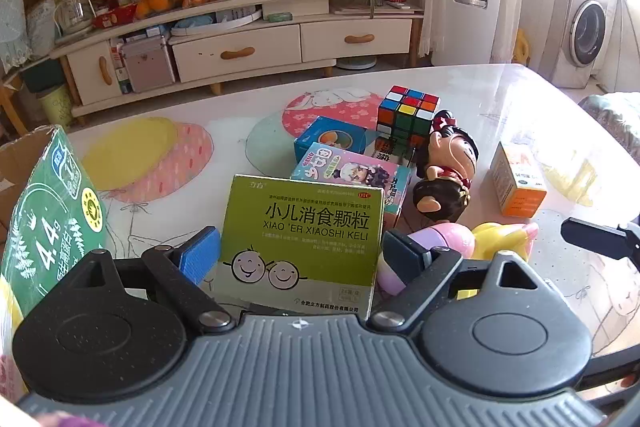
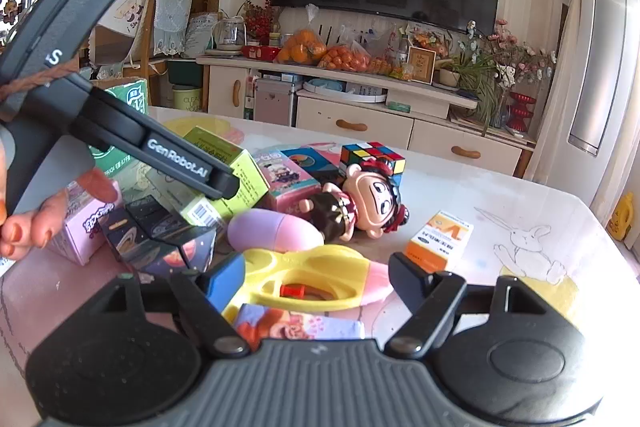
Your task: Organize rigid objects
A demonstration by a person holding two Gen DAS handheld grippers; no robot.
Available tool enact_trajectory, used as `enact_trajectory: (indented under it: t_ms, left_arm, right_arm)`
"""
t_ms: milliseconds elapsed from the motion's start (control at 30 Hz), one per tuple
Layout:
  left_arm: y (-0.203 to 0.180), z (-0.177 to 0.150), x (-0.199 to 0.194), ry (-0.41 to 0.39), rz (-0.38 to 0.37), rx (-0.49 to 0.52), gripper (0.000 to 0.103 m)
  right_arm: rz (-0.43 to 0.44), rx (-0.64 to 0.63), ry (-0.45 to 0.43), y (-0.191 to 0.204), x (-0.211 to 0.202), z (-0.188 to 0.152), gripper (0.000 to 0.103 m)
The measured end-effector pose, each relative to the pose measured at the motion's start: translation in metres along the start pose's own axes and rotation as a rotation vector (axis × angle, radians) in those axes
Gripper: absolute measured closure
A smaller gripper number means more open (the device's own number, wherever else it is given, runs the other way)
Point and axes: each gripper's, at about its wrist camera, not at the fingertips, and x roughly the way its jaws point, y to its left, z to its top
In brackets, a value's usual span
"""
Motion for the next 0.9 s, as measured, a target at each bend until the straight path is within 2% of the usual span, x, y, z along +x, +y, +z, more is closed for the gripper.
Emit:
enact_trajectory:
  t_ms: [133,233,433,667,900]
  left_arm:
    - [-0.013,-0.002,0.008,-0.003,0.064,0.074,0.0]
    - [-0.015,-0.004,0.011,-0.013,0.076,0.097,0.0]
    - [-0.014,-0.005,0.013,-0.031,0.079,0.094,0.0]
    - [-0.007,0.002,0.02,-0.043,0.069,0.027,0.0]
    - [-0.015,0.0,0.025,-0.059,0.086,0.068,0.0]
  right_arm:
    - [0.006,0.018,0.028,-0.005,0.001,-0.005,0.023]
    - [0.01,0.032,0.048,-0.007,0.003,-0.007,0.022]
    - [0.005,0.029,0.059,-0.007,0.002,-0.01,0.017]
    - [-0.009,0.024,0.062,-0.008,0.003,-0.011,0.014]
    - [-0.017,0.017,0.063,-0.006,0.003,-0.012,0.013]
